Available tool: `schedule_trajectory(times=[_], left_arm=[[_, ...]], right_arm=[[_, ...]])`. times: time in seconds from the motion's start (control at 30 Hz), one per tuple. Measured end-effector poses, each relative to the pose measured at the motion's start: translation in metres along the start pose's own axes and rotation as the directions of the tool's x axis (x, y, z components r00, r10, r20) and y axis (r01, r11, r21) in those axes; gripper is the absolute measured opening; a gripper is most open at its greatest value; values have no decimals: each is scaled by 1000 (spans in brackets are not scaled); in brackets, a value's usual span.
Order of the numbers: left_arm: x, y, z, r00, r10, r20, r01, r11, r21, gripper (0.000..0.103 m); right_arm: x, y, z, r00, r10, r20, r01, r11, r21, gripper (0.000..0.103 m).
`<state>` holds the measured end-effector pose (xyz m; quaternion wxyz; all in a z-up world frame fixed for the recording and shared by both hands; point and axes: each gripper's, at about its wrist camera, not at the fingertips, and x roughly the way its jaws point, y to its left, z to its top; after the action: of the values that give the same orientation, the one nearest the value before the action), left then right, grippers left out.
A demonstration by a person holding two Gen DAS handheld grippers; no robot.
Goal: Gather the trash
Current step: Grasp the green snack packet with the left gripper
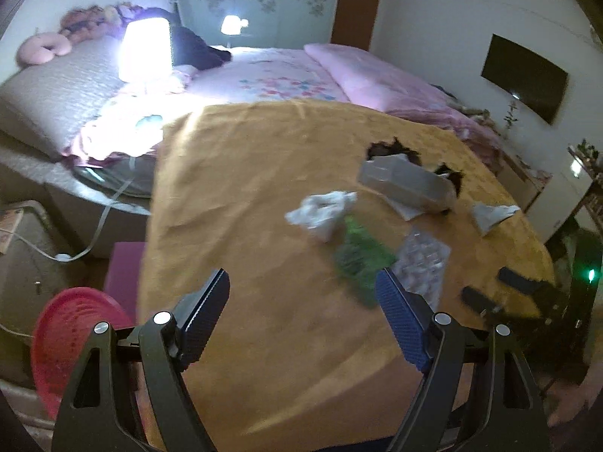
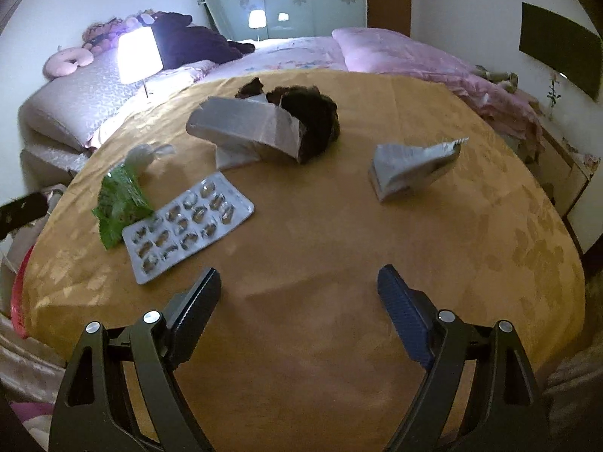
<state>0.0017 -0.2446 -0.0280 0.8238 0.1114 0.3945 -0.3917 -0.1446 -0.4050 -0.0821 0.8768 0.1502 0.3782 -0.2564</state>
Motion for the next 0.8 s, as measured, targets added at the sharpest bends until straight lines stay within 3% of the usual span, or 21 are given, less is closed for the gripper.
schedule_trajectory(times=[0.2, 0.5, 0.73, 0.8], left_arm=[[29, -21, 15, 998, -50, -48, 50, 999, -5, 77], [68, -35, 22, 991, -58, -123, 59, 998, 5, 76], [76, -37, 22, 989, -64, -135, 68, 997, 27, 47], [74, -36, 20, 989, -74, -129, 78, 996, 31, 45]], right_arm=[[0, 6, -4, 1000, -3, 0, 3, 1000, -15, 96], [-3, 8, -6, 1000, 5, -10, -5, 1000, -18, 96], [-4, 8, -8, 1000, 5, -7, -5, 1000, -14, 96], [-4, 8, -6, 1000, 2, -4, -2, 1000, -13, 96]])
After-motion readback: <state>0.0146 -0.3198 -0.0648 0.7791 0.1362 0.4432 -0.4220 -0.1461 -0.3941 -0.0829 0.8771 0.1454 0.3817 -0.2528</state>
